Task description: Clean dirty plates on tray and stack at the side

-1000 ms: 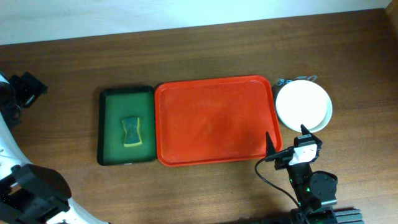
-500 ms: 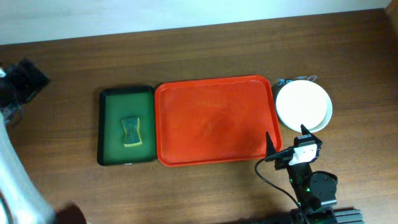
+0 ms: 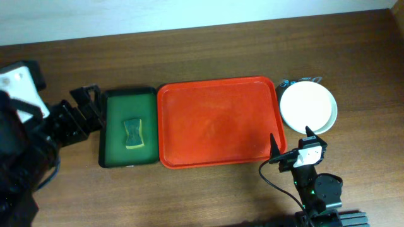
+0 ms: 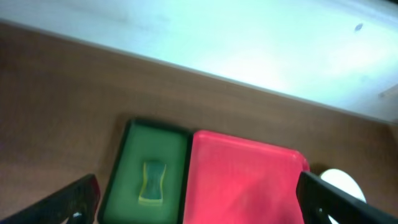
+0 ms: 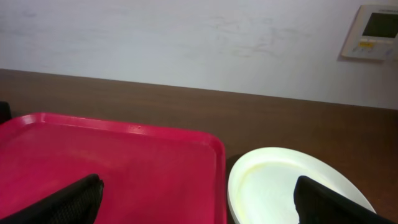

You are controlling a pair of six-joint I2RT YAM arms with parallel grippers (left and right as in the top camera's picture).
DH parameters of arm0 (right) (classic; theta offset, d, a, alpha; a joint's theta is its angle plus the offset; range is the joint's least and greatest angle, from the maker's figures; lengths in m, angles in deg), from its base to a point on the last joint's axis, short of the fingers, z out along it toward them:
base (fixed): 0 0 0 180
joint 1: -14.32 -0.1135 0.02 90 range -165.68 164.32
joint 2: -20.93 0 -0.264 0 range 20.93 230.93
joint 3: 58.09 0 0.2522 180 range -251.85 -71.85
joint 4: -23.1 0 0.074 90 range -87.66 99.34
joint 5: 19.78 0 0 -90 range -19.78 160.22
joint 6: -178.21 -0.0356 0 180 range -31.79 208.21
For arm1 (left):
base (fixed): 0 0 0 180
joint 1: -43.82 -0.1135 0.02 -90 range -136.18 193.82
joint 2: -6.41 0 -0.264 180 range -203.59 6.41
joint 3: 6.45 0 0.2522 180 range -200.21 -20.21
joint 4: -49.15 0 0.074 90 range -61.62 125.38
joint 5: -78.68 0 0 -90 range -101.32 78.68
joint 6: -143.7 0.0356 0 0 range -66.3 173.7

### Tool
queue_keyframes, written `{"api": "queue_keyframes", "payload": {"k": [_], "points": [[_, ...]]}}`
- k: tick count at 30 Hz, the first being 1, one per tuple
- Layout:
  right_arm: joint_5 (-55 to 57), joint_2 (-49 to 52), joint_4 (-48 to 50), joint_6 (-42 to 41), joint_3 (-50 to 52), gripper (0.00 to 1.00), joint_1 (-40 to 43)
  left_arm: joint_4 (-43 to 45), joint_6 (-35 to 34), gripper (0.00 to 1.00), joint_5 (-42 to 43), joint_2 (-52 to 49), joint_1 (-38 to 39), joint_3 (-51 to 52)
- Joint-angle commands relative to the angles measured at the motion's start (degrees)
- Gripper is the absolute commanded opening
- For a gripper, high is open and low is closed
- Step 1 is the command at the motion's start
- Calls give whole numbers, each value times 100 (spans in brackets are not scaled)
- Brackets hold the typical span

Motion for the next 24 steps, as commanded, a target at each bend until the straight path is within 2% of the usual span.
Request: {"api": "queue_keyframes", "payload": {"k": [1, 6, 11, 14, 18, 24], "points": [[50, -46, -37, -17, 28, 98, 26, 1163, -15, 99, -262, 752, 28, 1305], [50, -46, -35, -17, 28, 98, 26, 4544, -17, 99, -214, 2667, 28, 4218], [50, -46, -37, -17, 28, 98, 26, 6966, -13, 99, -221, 4555, 24, 6474], [50, -46, -37, -17, 28, 98, 26, 7691, -15, 99, -221, 5523, 24, 7519], [50, -46, -37, -17, 28, 99, 26, 8216, -15, 99, -221, 6334, 24, 8581], [50, -46, -37, -17, 28, 98, 26, 9090, -17, 99, -219, 6883, 22, 10061]]}}
